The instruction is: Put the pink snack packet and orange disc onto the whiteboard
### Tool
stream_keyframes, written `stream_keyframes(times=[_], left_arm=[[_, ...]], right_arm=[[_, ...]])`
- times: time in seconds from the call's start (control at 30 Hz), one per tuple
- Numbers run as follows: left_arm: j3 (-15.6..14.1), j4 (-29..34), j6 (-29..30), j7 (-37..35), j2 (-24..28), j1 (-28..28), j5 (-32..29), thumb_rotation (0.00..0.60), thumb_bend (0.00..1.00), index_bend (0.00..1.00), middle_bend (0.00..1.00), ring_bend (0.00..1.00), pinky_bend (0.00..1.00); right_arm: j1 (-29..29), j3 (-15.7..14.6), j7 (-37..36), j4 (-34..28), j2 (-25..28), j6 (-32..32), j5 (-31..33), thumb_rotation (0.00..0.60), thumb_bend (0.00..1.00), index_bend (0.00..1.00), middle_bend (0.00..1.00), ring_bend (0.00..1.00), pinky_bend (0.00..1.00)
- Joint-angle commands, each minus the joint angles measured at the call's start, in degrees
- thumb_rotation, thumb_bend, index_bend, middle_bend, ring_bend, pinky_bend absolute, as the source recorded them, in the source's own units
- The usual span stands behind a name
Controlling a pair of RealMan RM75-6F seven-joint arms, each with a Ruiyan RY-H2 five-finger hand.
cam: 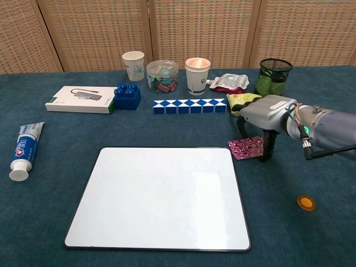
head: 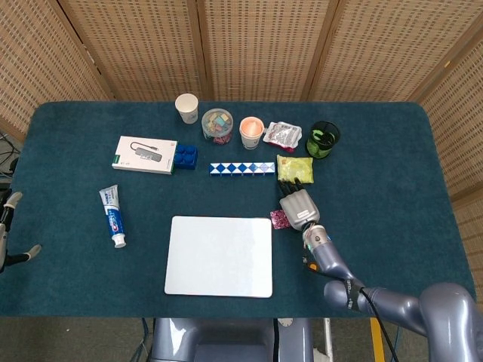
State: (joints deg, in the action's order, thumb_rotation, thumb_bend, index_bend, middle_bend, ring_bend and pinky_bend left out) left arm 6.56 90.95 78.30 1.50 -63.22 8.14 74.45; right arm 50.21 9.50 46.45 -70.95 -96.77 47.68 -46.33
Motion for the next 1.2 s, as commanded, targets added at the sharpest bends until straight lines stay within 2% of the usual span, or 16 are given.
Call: stream_keyframes(times=[0.03,0.3,0.87,1.03,1.2], left_arm=[[0.00,0.00,0.00,-0.03,0.02,0.01,-0.01,0.600,0.00,0.00,0.00,0.00,0.00],[-0.06,0.06,0.17,-0.16,0.07,-0.06,0.16,0.600,0.00,0.00,0.00,0.00,0.00],[-0.24,0.42,0.60,-0.99,0.50,-0.26,0.83,0.600,0.00,0.00,0.00,0.00,0.00],[-0.31,0.64,0.86,-1.40,0.74,-0.38,1.22,0.600,0.00,0.00,0.00,0.00,0.00],[-0.51,0.78,1.26,-2.05,1.03,-0.56,1.95,0.600,0.00,0.00,0.00,0.00,0.00]], right_arm=[[0.11,0.04,-0.75,-0.26,-0.08,0.07,0.35,0.600,0.19,0.48,0.00,0.00,0.00],[0.14,0.52,-2.70,-1.93,0.76,1.02,0.42,0.600,0.21,0.49,0.00,0.00,0.00],[0.98,1.66,-2.82,-9.43,6.52,4.47,3.67,0.600,0.21,0.49,0.00,0.00,0.00],[1.30,1.86,-2.37,-13.17,7.90,5.69,4.24,0.600,0.21,0.49,0.00,0.00,0.00],[1.88,1.35,-0.86,-19.73,8.14,7.37,5.07,0.600,0.21,0.49,0.00,0.00,0.00]])
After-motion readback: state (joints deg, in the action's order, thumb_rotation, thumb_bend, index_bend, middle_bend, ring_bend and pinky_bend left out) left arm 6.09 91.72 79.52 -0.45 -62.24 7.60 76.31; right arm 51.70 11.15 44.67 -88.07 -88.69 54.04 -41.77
